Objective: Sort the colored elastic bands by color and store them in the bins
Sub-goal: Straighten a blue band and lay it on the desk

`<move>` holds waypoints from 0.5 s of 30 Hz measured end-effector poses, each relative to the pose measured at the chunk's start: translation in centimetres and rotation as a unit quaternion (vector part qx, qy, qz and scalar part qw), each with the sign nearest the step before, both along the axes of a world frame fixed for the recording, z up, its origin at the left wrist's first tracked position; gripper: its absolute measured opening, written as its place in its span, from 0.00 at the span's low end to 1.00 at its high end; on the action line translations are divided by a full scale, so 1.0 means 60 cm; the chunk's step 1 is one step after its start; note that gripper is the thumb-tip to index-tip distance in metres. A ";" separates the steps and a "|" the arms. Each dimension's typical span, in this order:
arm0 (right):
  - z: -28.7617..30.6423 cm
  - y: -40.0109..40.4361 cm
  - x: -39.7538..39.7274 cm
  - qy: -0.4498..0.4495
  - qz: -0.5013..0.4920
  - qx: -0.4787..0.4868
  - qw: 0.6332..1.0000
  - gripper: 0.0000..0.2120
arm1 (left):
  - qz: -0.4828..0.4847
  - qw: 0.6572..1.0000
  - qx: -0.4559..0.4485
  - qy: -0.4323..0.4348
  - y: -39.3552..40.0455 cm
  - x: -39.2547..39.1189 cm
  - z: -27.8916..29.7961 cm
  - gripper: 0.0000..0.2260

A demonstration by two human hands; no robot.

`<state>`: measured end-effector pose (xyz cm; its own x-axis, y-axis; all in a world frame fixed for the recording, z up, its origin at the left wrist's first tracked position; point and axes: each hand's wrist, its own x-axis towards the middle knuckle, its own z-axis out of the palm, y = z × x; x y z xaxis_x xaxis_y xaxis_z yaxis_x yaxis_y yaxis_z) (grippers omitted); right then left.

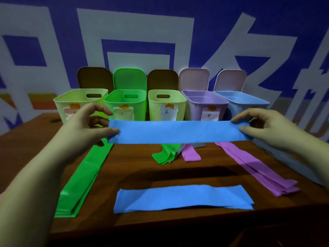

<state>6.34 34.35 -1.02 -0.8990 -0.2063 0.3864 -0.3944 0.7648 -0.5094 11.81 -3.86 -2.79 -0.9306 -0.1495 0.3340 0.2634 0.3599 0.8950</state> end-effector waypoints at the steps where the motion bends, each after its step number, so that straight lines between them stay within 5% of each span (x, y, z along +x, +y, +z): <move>1: -0.002 0.000 0.005 -0.015 0.009 0.007 1.000 0.12 | 0.000 1.000 0.021 -0.007 -0.003 0.013 -0.009 0.15; 5: -0.026 0.005 0.016 -0.117 0.036 0.039 0.992 0.12 | 0.007 0.996 0.060 -0.064 -0.005 0.045 -0.058 0.13; 15: -0.118 0.008 0.020 -0.286 0.052 0.179 0.940 0.11 | 0.035 0.966 -0.108 -0.232 0.021 0.061 -0.144 0.05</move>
<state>7.52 34.81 -8.09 -0.9060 -0.3298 -0.2653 -0.2166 0.8998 -0.3787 15.49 -2.59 -11.44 -0.9779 -0.1907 -0.0857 -0.1793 0.5543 0.8128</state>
